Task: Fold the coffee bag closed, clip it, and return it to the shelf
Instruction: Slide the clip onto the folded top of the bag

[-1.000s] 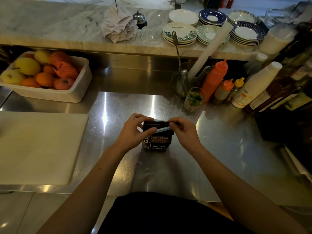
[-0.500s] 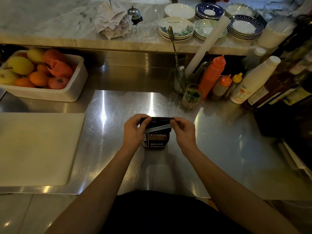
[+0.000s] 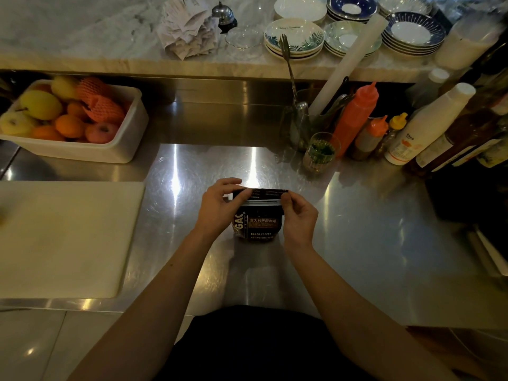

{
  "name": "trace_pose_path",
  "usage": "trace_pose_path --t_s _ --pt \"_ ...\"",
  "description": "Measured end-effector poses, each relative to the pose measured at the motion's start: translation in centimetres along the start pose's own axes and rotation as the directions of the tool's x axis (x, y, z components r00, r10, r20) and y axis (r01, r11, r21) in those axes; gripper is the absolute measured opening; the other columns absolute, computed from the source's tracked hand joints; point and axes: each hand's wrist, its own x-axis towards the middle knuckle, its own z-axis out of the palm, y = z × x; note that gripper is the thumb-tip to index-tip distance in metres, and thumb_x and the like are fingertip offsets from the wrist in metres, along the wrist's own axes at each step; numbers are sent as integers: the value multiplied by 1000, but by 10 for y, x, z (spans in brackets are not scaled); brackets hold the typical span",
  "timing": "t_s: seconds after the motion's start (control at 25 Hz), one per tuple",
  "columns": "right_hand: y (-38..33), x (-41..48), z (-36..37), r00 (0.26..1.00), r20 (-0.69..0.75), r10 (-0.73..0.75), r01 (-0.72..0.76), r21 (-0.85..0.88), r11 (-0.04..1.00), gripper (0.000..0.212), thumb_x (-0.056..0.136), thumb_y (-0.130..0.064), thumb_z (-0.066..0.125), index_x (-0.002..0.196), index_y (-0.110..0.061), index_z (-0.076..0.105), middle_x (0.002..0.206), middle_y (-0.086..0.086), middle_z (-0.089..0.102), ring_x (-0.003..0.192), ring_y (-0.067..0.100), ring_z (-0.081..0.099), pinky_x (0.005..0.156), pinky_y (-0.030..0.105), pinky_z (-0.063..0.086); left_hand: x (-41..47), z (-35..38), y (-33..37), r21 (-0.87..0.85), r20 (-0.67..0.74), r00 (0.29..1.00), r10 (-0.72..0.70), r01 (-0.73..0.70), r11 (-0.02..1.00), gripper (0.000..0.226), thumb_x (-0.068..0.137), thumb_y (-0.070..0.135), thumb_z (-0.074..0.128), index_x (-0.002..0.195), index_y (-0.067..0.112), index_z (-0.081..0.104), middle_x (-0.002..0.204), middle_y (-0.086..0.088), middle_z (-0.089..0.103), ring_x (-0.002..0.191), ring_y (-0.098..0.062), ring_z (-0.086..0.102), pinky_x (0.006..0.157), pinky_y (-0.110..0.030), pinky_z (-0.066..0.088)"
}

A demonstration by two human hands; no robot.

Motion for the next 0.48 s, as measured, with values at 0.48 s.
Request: trace_pose_path --t_s 0.48 --pt "-5 15 -19 974 225 -16 59 -185 981 21 83 -4 72 93 -22 72 90 -2 74 85 10 72 75 21 56 -1 -4 -1 171 98 966 239 -253 952 23 86 21 73 109 21 70 102 6 65 92 5 58 80 -10 46"
